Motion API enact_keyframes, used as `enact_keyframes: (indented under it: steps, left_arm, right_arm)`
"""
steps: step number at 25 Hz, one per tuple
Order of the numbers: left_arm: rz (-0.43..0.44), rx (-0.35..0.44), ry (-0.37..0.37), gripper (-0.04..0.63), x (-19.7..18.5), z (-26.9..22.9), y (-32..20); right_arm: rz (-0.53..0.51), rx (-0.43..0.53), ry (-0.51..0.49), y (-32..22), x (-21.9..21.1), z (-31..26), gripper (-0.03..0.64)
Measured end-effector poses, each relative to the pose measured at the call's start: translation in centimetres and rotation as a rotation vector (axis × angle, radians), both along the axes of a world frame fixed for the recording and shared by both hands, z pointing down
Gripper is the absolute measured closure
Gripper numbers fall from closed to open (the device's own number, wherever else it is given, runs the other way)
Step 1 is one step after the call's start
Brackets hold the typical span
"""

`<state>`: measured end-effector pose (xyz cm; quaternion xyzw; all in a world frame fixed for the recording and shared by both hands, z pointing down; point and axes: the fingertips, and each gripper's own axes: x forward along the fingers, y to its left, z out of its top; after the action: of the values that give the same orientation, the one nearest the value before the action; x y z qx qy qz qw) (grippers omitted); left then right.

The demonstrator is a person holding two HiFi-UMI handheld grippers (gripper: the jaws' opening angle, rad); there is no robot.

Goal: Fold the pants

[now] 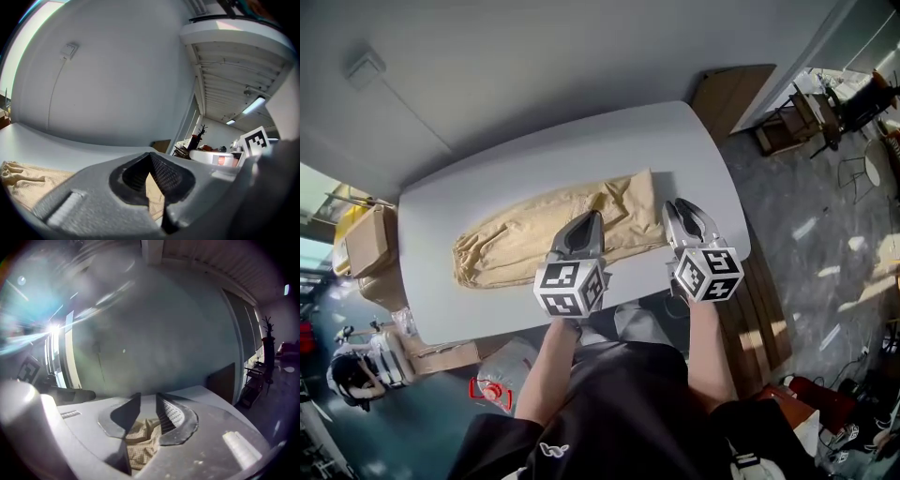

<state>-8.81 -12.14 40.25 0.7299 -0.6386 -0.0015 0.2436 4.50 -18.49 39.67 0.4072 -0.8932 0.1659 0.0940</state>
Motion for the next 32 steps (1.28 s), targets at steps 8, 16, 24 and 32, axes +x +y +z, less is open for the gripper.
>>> enact_keyframes:
  steps: [8, 16, 24, 32]
  left_arm:
    - [0.024, -0.051, -0.007, 0.592, 1.0, 1.7, -0.6]
    - [0.007, -0.146, 0.006, 0.592, 1.9, 5.9, -1.1]
    - [-0.008, -0.241, 0.016, 0.591, 3.4, 10.6, -1.6]
    - [-0.058, -0.291, 0.008, 0.591, 3.2, 13.6, -1.1]
  right_arm:
    - [0.000, -0.144, 0.026, -0.5, 1.6, 5.4, 0.380]
    - [-0.003, -0.299, 0.070, -0.6, 3.1, 12.4, 0.334]
    - [-0.044, -0.422, 0.117, -0.7, 3.5, 18.0, 0.318]
    - [-0.128, -0.520, 0.152, 1.3, 2.6, 21.3, 0.335]
